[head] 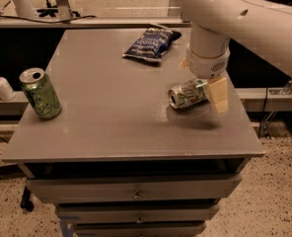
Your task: Knock 7up can over
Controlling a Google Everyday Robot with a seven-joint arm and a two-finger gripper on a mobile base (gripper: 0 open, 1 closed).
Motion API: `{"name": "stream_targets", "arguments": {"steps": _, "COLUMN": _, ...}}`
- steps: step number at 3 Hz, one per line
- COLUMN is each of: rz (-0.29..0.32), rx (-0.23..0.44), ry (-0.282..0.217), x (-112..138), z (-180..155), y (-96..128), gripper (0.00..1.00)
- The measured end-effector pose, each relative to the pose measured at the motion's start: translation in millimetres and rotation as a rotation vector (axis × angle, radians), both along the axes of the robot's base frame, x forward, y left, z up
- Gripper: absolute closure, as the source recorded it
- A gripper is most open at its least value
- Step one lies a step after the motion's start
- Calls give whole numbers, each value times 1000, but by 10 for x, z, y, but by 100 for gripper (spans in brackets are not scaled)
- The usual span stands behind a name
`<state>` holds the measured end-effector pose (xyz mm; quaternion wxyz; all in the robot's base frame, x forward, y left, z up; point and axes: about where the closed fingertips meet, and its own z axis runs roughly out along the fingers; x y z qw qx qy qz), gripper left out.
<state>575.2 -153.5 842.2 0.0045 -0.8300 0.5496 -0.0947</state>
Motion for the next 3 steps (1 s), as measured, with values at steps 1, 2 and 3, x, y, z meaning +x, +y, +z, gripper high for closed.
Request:
{"name": "stream_targets", "arguments": {"steps": 1, "rz": -57, "rx": 69, "ry": -8, "x": 55, "z": 213, "y": -146, "gripper": 0}}
{"name": "stream_targets", "arguments": {"steps": 2, "rz": -154, "rx": 187, "ry": -10, "x": 91, "z": 506, "y": -384, "gripper": 0}}
{"name": "stream_targets", "arguments": {"steps": 3, "rz": -248, "rx": 314, "ry": -11, "x": 32, "z": 795, "y": -602, "gripper": 0}}
